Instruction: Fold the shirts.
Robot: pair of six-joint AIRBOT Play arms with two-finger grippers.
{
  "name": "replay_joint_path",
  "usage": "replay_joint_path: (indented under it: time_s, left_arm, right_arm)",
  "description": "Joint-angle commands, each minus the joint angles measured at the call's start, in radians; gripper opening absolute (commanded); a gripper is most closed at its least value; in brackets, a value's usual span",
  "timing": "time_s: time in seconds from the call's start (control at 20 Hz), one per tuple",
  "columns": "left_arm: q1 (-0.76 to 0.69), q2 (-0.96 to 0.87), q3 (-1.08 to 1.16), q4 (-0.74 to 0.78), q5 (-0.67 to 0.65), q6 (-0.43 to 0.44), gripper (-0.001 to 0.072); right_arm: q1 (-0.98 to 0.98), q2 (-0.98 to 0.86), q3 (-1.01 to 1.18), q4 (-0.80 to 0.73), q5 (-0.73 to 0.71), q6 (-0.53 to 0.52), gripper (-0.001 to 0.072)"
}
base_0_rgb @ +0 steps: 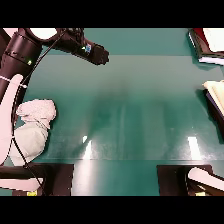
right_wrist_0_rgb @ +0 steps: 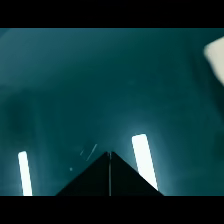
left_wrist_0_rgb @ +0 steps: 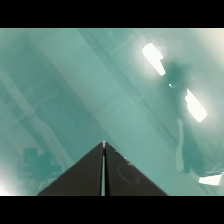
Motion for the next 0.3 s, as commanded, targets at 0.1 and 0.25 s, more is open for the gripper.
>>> replay_joint_path:
  time_s: [0.1, 0.25]
  left_arm:
    - [0.0, -0.001, 0.0, 0.0, 0.026, 0.0, 0.0028]
    - [0.0, -0.001, 0.0, 0.0, 0.026, 0.0, 0.0027]
  right_arm:
    - [0.299, 0.0, 0.0, 0.011, -0.011, -0.001, 0.0015]
    - [0.362, 0.0, 0.0, -0.009, -0.008, -0.001, 0.0015]
